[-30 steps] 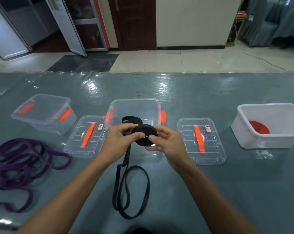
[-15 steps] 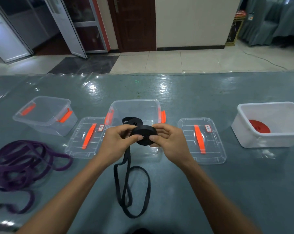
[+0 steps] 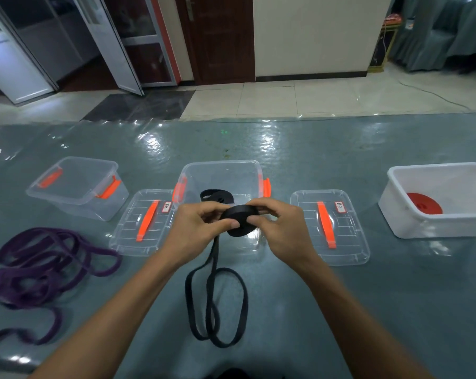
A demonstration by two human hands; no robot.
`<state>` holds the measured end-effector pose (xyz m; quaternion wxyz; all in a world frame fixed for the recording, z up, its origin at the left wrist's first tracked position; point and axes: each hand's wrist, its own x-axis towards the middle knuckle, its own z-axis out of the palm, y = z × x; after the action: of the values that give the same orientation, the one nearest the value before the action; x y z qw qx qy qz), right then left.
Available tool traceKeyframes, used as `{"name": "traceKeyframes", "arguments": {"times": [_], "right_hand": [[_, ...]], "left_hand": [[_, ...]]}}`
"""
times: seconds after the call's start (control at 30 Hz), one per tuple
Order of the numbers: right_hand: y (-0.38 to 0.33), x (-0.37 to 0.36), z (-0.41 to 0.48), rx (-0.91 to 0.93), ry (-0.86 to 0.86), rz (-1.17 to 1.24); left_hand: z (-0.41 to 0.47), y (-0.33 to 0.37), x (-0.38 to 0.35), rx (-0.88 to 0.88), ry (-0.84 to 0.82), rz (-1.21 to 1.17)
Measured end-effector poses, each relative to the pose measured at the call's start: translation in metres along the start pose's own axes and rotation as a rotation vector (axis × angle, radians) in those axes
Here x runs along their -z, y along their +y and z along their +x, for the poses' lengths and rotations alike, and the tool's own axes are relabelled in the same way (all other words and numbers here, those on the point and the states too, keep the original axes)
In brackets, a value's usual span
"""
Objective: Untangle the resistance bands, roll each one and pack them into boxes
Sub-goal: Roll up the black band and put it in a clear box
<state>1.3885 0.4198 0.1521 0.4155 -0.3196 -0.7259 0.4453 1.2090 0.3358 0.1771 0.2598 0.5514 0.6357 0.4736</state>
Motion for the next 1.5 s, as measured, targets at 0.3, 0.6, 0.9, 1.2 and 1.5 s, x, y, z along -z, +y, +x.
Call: {"name": "traceKeyframes", "arguments": {"times": [0.3,0.6,0.9,1.2,1.5], "right_hand": [[0.002,-0.006,-0.008,0.006,0.003,0.001],[-0.006,0.004,0.006,0.004,0.012,-0.013],[-0.013,-0.009,-0.009,-0.384,0.004,0.675],[-0.014,0.006,0.015,0.145,-0.063,-0.156],[-0.018,0.004,0.015,-0.181,0.014,0.532]], "left_hand": [[0.005,-0.004,0.006,-0.231,0.015,0.353],[0.004,-0.002,-0.002,-0.116,0.028,0.163],[0.005,0.004,0.001,-0.027,0.095,-0.034],[0.009,0.008,0.003,-0.046,0.034,-0.001],[0.025,0.014,0.012,-0.042,0.115,-0.114]]}}
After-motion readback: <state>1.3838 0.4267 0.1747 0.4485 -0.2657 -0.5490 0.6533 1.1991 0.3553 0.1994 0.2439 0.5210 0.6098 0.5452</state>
